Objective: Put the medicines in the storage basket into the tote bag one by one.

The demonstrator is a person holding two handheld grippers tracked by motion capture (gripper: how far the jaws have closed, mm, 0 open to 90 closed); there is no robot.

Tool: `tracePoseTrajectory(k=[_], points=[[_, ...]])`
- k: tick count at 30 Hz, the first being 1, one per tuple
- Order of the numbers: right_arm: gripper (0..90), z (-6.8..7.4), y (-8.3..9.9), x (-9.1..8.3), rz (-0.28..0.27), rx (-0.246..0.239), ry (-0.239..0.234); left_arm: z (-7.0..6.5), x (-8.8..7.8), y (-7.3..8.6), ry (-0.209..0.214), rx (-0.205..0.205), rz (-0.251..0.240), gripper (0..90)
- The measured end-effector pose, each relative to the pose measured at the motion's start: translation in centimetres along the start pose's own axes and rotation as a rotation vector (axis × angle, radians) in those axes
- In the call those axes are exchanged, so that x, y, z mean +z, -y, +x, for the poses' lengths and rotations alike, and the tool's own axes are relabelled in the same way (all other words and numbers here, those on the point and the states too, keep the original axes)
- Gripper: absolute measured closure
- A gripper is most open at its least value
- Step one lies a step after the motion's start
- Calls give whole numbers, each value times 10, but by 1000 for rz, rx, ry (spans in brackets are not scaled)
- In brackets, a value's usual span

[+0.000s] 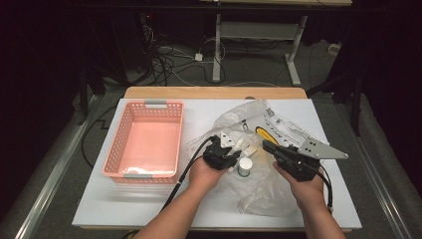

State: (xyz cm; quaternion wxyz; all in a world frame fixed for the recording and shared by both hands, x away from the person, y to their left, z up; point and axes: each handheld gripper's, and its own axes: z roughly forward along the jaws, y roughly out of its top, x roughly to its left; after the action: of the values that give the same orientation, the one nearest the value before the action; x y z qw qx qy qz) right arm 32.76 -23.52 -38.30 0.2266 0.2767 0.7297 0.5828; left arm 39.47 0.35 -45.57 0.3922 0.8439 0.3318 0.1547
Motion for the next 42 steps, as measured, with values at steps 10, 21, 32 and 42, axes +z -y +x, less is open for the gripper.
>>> tracePoseTrajectory(k=[10, 21, 32, 42], points=[[900, -1, 2, 1, 4, 6, -5, 3, 9, -1, -26, -16, 10, 549], [900, -2, 2, -1, 4, 9, 2, -12, -26, 5, 24, 19, -47, 437], [900, -1, 3, -1, 5, 6, 4, -16, -59, 33, 82, 10, -44, 396], [900, -2, 3, -1, 12, 9, 5, -14, -77, 73, 169, -7, -20, 274]])
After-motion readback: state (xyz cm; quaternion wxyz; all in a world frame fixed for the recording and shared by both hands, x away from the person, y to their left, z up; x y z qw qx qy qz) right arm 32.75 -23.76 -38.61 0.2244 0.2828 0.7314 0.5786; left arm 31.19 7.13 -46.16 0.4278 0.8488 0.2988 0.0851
